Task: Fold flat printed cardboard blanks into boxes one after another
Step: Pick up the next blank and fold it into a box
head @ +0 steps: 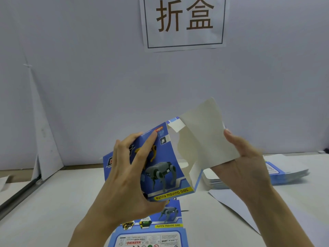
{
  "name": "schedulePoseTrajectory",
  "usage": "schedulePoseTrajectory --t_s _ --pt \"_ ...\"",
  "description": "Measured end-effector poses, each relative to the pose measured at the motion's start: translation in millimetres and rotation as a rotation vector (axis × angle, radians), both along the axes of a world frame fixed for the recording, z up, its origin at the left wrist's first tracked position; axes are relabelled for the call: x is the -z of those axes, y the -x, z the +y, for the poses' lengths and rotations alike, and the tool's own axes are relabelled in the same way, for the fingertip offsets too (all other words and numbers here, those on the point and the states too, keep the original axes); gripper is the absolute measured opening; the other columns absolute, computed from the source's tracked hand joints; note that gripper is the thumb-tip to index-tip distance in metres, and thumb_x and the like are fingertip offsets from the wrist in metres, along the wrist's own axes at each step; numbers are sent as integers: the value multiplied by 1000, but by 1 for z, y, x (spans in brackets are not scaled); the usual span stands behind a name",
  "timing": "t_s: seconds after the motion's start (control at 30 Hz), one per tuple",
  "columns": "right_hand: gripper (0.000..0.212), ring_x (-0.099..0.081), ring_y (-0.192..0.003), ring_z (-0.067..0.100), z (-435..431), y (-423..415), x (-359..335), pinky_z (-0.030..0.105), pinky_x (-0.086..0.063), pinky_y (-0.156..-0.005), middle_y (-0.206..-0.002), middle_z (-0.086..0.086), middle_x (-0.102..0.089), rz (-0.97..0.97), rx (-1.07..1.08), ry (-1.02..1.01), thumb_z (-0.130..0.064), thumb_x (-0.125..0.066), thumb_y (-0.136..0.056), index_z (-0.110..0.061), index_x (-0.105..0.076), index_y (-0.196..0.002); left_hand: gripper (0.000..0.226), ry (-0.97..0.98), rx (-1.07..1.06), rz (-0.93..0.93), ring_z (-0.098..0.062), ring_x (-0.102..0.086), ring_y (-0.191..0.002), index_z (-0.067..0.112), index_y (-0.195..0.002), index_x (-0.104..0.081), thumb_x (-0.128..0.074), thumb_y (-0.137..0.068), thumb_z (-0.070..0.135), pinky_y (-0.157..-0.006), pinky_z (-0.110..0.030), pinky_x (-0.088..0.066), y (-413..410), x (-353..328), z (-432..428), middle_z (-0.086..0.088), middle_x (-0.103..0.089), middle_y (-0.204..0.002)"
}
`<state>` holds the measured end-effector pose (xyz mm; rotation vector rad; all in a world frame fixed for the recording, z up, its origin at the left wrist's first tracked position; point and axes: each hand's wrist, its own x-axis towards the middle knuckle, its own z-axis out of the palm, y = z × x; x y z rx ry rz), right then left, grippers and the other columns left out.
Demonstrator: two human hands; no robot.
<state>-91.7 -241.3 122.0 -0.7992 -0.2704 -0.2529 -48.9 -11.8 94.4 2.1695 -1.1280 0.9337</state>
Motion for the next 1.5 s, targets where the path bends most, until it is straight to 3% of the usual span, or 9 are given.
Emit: schedulePoseTrajectory --t_s 0.23,0.4,0.67,0.83,0.93,1.1,1.23,1.33,1.5 --pt "27 -69 -78 12 -4 -2 3 28 -58 -65 -90 4 -73 70 92 264 -33 -60 -74 -20 -79 -90 120 -9 -97 9 -25 -37 -123 39 -150 -12 -70 -50 71 -92 -46 -50 -3 -5 6 4 -22 -139" --pt "34 -67 -72 8 -5 -1 2 27 -56 -64 -85 0 -74 159 173 397 -51 -58 -71 -28 -79 -83 115 -53 -117 11 -26 -33 -127 38 -150 -13 -64 -53 71 -89 -62 -48 -3 -7 9 2 -21 -141" --pt "33 -59 -61 6 -9 0 3 17 -46 -50 -75 -3 -70 121 323 600 -51 -59 -69 -30 -77 -88 113 -74 -136 -40 -22 -31 -126 30 -150 -18 -64 -54 70 -87 -65 -48 1 -10 7 -2 -23 -139" --pt "21 -61 -69 5 -8 0 5 23 -48 -62 -80 -10 -72 62 440 583 -32 -56 -88 -38 -77 -87 118 -96 -147 -103 -22 -31 -127 22 -150 -22 -72 -51 63 -88 -67 -46 1 -9 4 -8 -26 -138" --pt "28 -60 -66 -2 7 1 5 12 -46 -57 -78 -15 -72 -31 500 656 -25 -52 -94 -37 -76 -86 116 -124 -209 -139 -27 -33 -131 21 -150 -21 -65 -55 71 -105 -70 -25 -1 -5 0 -12 -29 -138" --pt "33 -53 -115 -12 39 2 14 9 -45 -87 -120 -33 -60 -192 352 804 -26 -44 -101 -43 -53 -128 113 -88 -271 -129 -35 -40 -129 22 -150 -24 -60 -59 78 -115 -58 -9 3 -3 -10 -16 -34 -135" --pt "43 -50 -119 -11 49 2 16 16 -49 -89 -121 -41 -54 -214 367 828 -18 -37 -103 -49 -44 -131 110 -85 -292 -151 -35 -39 -128 21 -149 -26 -59 -59 77 -116 -55 -8 5 -3 -10 -16 -34 -135" --pt "37 -48 -119 -15 50 3 18 14 -49 -90 -121 -44 -51 -223 366 826 -27 -40 -102 -54 -43 -129 111 -88 -296 -141 -35 -39 -129 20 -149 -27 -59 -58 76 -116 -56 -9 6 -4 -12 -18 -35 -135" --pt "55 -36 -133 -8 40 8 15 36 -39 -110 -141 -39 -36 -224 250 1009 -66 -44 -82 -69 -24 -134 117 -110 -294 -95 -35 -39 -130 20 -151 -27 -65 -54 74 -114 -59 -13 5 -5 -6 -16 -34 -134"
